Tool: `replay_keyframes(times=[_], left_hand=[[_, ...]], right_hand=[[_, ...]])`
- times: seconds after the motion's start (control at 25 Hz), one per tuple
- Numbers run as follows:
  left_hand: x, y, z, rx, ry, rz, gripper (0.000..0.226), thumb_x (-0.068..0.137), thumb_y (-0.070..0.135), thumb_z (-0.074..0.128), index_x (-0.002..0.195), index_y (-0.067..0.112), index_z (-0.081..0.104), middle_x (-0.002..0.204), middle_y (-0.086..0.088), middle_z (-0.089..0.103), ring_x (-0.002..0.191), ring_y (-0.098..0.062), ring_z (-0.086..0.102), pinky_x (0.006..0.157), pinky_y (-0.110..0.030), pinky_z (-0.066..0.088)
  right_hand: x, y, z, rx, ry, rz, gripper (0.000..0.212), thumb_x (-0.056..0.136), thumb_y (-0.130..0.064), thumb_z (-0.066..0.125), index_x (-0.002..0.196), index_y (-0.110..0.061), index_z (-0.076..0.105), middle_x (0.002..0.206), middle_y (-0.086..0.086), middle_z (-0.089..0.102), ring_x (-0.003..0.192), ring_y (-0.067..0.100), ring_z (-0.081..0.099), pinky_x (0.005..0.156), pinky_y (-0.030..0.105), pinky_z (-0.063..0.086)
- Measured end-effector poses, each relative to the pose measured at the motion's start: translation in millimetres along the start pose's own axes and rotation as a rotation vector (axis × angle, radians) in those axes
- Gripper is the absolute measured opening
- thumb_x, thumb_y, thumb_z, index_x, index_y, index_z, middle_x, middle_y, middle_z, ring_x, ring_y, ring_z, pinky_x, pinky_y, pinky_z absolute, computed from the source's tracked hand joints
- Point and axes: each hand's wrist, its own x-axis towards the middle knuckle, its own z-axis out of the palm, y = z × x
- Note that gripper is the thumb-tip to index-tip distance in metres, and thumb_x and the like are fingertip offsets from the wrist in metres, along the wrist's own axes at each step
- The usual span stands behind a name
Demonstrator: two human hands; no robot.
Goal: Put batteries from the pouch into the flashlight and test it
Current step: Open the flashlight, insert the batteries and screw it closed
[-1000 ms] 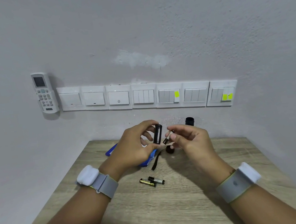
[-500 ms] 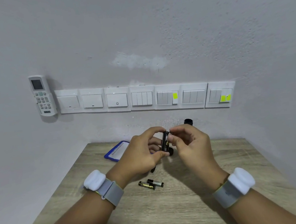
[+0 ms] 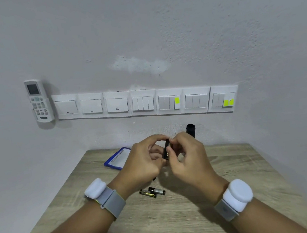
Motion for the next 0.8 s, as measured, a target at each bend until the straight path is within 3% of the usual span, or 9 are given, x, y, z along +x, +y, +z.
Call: replay_keyframes(times=[0.12,0.24,0.36,0.56,0.8], left_hand=[[-1.4,2.3,-0.4,0.015,0.008,0.015,0.059,0.082,-0.018,0.059,0.121,0.026,0.071,0.078,-0.009,0.072,0.064,-0.009,0.067,0.065,-0.022,0.054],[-2.6,4.6,0.5,0.022,0.026,0.01,0.057,0.084,-0.016,0.062,0.123,0.024,0.071,0.081,-0.007,0.073,0.068,-0.008,0.068,0.069,-0.022,0.056],[-1.8,5.2,0.1,0.022,0.047,0.015,0.057,0.083,-0.015,0.065,0.121,0.026,0.072,0.088,-0.01,0.077,0.076,-0.016,0.074,0.076,-0.029,0.063],[0.7,2.0,-2.7,-0.038,0.064,0.022,0.061,0.079,-0.018,0.071,0.123,0.024,0.071,0.091,-0.012,0.078,0.086,-0.031,0.078,0.09,-0.05,0.063],[2.8,2.6,-4.2,0.003,0.046,0.062,0.062,0.078,-0.015,0.078,0.124,0.024,0.066,0.093,-0.009,0.078,0.086,-0.021,0.078,0.085,-0.035,0.064]], right_hand=[[-1.4,-2.6,0.8,-0.025,0.016,-0.022,0.015,0.085,-0.005,0.067,0.076,-0.008,0.055,0.074,0.001,0.051,0.068,0.015,0.049,0.061,0.022,0.039],[-1.9,1.4,1.9,-0.022,0.024,-0.038,0.012,0.086,-0.004,0.066,0.076,-0.005,0.059,0.075,0.003,0.053,0.069,0.016,0.051,0.06,0.027,0.043],[-3.2,4.7,4.5,-0.007,0.027,-0.055,0.003,0.086,-0.002,0.066,0.083,-0.001,0.068,0.08,0.005,0.058,0.073,0.018,0.056,0.064,0.029,0.047],[-3.8,5.4,8.7,0.044,0.023,-0.049,0.028,0.081,0.014,0.055,0.097,0.004,0.076,0.088,0.01,0.061,0.081,0.021,0.06,0.07,0.028,0.049],[-2.7,6.0,7.9,0.104,0.008,0.036,0.039,0.082,0.012,0.05,0.107,0.001,0.076,0.094,0.007,0.061,0.086,0.014,0.06,0.075,0.02,0.049]])
